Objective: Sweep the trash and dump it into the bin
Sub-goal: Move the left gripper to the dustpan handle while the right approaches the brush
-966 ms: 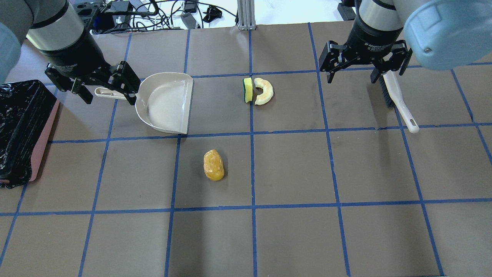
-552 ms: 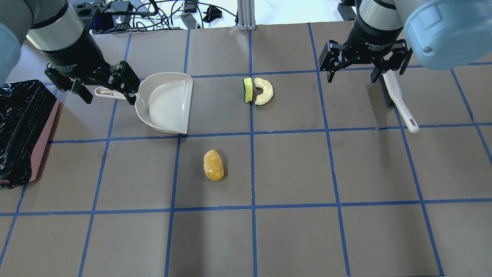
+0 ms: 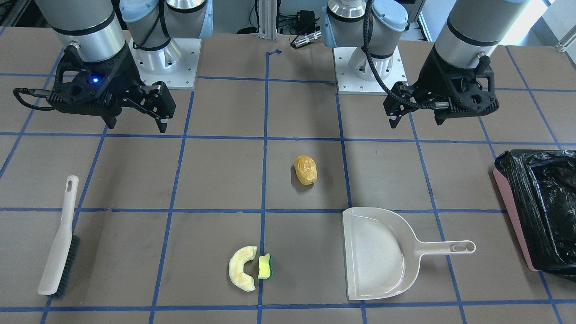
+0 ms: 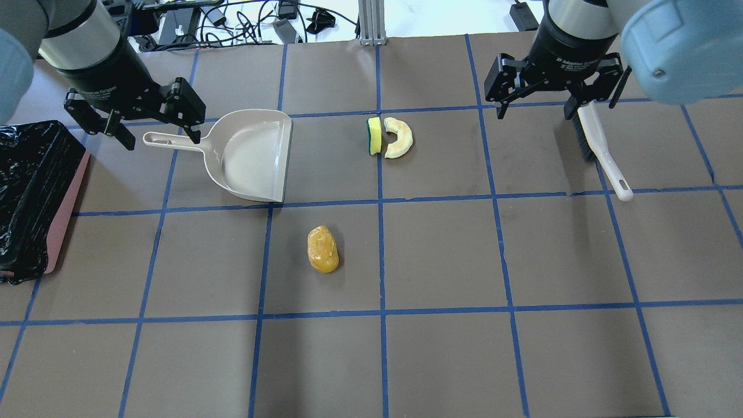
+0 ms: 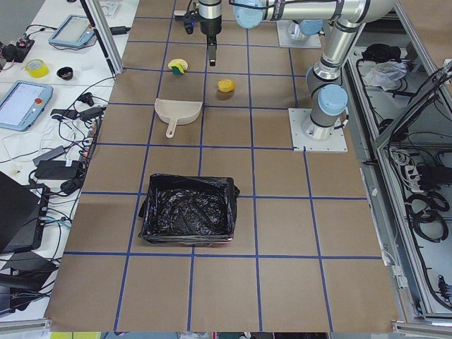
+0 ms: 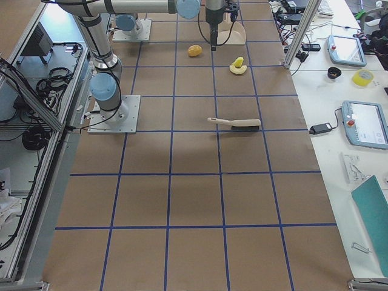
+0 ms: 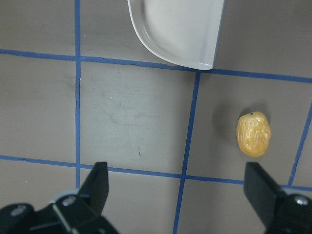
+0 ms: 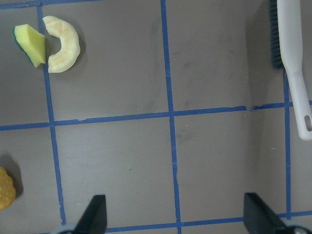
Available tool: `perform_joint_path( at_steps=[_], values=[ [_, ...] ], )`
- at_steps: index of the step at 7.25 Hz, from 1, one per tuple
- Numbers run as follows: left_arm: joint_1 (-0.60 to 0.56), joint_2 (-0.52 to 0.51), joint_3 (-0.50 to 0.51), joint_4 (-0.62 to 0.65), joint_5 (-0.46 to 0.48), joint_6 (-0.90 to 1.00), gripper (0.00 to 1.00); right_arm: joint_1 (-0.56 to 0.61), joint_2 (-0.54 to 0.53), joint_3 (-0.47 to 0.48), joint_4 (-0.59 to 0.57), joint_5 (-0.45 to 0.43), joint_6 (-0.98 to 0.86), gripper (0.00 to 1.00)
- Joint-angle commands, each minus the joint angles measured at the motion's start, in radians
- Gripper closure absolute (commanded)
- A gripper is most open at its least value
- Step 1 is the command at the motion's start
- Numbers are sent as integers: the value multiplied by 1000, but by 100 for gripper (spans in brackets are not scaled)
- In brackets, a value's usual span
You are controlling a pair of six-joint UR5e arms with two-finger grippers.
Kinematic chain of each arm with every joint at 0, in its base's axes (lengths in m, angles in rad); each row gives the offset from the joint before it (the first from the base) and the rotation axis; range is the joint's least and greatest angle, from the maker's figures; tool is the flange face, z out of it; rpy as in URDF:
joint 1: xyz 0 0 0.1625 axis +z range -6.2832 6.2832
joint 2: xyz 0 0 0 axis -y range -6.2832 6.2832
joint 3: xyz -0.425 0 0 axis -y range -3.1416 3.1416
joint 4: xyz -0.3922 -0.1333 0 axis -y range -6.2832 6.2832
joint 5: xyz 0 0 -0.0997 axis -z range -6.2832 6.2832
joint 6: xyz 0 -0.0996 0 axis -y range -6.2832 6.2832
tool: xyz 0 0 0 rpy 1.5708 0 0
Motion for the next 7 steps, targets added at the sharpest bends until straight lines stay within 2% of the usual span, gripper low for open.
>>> perform_joint_path(
  at_steps=[1,4,5,6,7],
  values=[
    [19,-35,2,71,5,-235,0,1,2,1,-37,3,28,0],
    [69,-73,2,106,14,-660,0,-1,7,12,-33,2,29,0],
    [71,-85,11,108,16,-698,0,-2,27,19,-30,2,16,0],
    [86,-102,15,170,19,-709,0,-4,48,31,-36,3,16,0],
    [94,-133,18,218,19,-817,0,-2,54,65,-43,18,14,0]
  ],
)
